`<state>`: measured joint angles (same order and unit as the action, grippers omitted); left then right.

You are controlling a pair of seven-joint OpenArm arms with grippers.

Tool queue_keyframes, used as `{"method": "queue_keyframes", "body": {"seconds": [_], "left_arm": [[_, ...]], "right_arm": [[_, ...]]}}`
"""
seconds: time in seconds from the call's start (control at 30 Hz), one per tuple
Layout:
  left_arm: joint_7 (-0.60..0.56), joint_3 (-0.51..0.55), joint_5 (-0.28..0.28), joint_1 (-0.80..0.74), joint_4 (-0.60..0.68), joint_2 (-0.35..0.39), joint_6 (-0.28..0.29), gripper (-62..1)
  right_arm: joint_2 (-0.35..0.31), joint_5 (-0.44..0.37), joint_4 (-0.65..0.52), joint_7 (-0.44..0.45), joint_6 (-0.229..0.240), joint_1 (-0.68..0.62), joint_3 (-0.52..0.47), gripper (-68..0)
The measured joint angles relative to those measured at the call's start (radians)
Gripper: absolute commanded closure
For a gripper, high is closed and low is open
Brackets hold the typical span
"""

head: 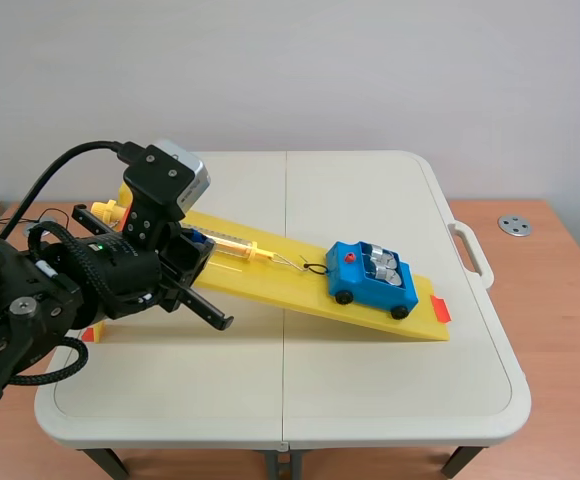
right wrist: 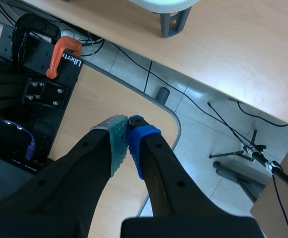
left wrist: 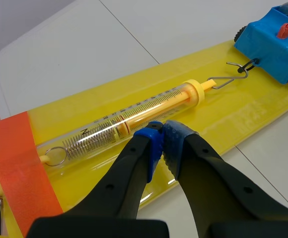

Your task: Place the four metal weights on the blue cart on the ramp.

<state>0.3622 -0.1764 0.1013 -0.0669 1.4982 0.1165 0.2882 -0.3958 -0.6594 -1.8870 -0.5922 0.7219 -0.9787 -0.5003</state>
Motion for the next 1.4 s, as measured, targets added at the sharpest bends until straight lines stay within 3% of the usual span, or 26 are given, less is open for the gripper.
{"method": "queue_keyframes", "body": {"seconds": [0.3, 0.47, 0.6, 0.8, 0.97, 1.07, 1.23, 1.3, 1.4], "left_arm": [[0.001, 0.000, -0.002, 0.000, 0.000, 0.000, 0.000, -2.7], [0.053, 0.000, -0.043, -0.011, 0.035, 0.000, 0.000, -2.7], [0.109, 0.000, -0.075, -0.071, 0.151, 0.005, 0.000, -2.7], [0.177, 0.000, -0.122, -0.245, 0.378, 0.041, 0.000, -3.4], [0.195, 0.000, -0.122, -0.420, 0.516, 0.058, 0.000, -17.0], [0.199, 0.000, -0.121, -0.508, 0.563, 0.058, 0.000, -31.3], [0.192, 0.000, -0.121, -0.606, 0.599, 0.058, 0.000, -61.1], [0.180, 0.000, -0.121, -0.627, 0.600, 0.058, 0.000, -62.3], [0.180, 0.000, -0.121, -0.640, 0.600, 0.058, -0.001, -62.3]], "right_arm": [[0.000, 0.000, 0.000, 0.001, 0.000, 0.000, 0.000, -0.6], [0.000, 0.000, 0.000, 0.017, 0.000, 0.028, 0.000, -0.6], [0.000, 0.000, 0.000, 0.024, 0.000, 0.113, 0.000, -1.5], [0.000, 0.000, 0.000, 0.034, 0.000, 0.266, 0.001, -11.9], [0.004, 0.000, 0.000, 0.034, 0.000, 0.358, 0.027, -27.1], [0.021, 0.000, 0.000, 0.034, 0.000, 0.409, 0.059, -36.2], [0.079, 0.000, 0.000, 0.035, 0.000, 0.468, 0.131, -56.5], [0.097, 0.000, 0.000, 0.046, -0.001, 0.478, 0.170, -66.7], [0.108, 0.001, 0.000, 0.075, -0.017, 0.483, 0.235, -66.0]]}}
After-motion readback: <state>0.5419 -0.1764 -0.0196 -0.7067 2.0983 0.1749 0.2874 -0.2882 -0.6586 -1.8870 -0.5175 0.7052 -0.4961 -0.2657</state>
